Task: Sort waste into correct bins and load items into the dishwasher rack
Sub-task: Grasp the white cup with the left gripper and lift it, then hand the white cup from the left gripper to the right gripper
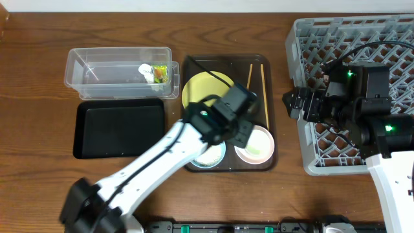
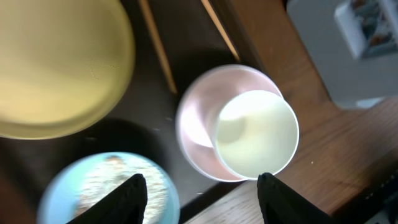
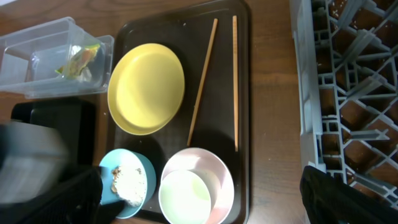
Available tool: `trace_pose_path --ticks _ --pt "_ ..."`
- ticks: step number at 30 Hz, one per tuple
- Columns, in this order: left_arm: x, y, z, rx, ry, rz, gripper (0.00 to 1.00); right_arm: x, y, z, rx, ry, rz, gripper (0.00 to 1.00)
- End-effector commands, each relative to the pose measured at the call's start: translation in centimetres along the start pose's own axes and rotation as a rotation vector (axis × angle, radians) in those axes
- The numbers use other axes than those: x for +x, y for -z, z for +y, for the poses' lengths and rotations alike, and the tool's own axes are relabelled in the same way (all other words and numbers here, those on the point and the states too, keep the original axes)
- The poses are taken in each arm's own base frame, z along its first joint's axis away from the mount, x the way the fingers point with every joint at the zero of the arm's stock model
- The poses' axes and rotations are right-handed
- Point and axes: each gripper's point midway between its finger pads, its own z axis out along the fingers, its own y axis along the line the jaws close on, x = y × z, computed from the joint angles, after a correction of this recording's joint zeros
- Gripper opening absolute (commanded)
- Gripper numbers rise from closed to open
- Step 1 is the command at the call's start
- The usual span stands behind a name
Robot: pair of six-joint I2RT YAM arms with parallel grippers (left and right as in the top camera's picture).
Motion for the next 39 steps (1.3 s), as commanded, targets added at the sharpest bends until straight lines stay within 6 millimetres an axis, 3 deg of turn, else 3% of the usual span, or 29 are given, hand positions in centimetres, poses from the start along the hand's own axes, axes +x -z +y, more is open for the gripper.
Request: trace_pose_path --ticks 1,4,7,9,14,18,25,28,32,35,39 --pt "1.2 -2.6 -0.8 -0.004 0.057 0.064 0.57 -0.5 0.4 -0.1 0.006 -0.030 -0.014 0.99" --pt "2.1 -5.1 -0.6 -0.025 0.076 0.118 0.56 -0.4 0.4 -0.2 0.008 -0.031 -0.010 0.99" --pt "3.0 -6.7 -0.1 -0.050 0.118 0.165 0.37 -0.3 0.3 -0.2 0.009 -0.032 -0.006 0.99" --pt "2.9 -6.8 -0.1 -0.050 0.129 0.161 0.24 -0.2 0.3 -0.2 0.010 -0.033 -0.002 0.99" --pt "1.0 -4.9 -0.6 -0.016 0.131 0.084 0.07 -0.1 0.3 -0.2 0.011 -0.034 0.000 0.99" --pt "-0.9 -0.5 -0.3 0.046 0.167 -0.002 0.06 -0.1 0.4 -0.3 0.012 -0.034 0.001 0.99" --pt "-5.3 11.2 2.9 0.433 0.332 -0.211 0.06 -0.6 0.3 0.5 -0.029 0.083 -0.016 0.99" --pt "-5.9 15.8 3.2 0.729 0.337 -0.236 0.06 -0.7 1.0 4.9 -0.282 0.285 -0.036 0.99" --pt "-5.3 20.8 3.4 1.027 0.264 -0.254 0.06 -0.7 3.9 10.9 -0.646 0.483 -0.106 0.99" --pt "-5.0 22.6 3.6 1.118 0.244 -0.264 0.06 -0.7 5.8 13.5 -0.806 0.556 -0.147 0.99" --pt "-4.8 23.1 3.4 1.152 0.233 -0.258 0.06 0.0 7.9 16.8 -0.976 0.673 -0.190 0.99"
